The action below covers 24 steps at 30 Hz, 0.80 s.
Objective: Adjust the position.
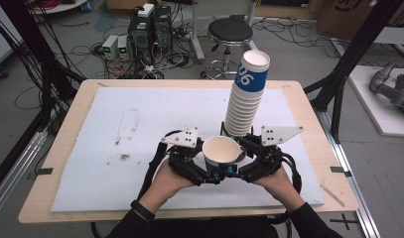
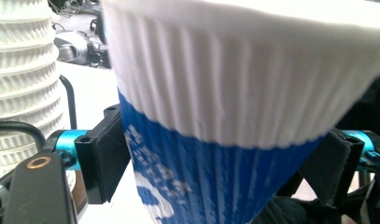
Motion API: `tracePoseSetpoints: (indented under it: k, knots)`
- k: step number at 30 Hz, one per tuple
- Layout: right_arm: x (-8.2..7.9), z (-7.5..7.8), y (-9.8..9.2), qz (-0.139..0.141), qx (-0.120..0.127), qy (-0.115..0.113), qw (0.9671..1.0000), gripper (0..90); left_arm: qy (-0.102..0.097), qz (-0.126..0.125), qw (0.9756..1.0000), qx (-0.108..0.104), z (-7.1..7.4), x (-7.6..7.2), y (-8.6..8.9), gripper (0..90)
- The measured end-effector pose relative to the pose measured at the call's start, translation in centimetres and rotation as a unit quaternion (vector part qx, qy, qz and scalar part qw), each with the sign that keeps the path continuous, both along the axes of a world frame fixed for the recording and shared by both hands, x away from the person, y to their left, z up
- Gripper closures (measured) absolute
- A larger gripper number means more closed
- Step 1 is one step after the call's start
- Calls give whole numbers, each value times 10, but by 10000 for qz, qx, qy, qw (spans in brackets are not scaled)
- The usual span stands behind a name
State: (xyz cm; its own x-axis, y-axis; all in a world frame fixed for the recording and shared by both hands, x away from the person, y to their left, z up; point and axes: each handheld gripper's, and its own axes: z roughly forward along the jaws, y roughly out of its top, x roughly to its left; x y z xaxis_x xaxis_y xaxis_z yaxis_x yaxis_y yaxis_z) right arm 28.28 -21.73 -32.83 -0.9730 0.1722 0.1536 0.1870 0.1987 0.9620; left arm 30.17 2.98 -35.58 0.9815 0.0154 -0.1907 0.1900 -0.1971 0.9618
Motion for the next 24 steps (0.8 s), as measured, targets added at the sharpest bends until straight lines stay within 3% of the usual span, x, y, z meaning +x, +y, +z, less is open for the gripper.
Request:
tracePoseSetpoints:
  k: [7,24]
  knots:
    - [0,-1,1,-34,-17,-31,10000,224,9,-10,10000,-54,2,0,2,239]
    - [0,2,-8,-86,86,-66,9999,180,-100,41,9999,7,8,0,8,249]
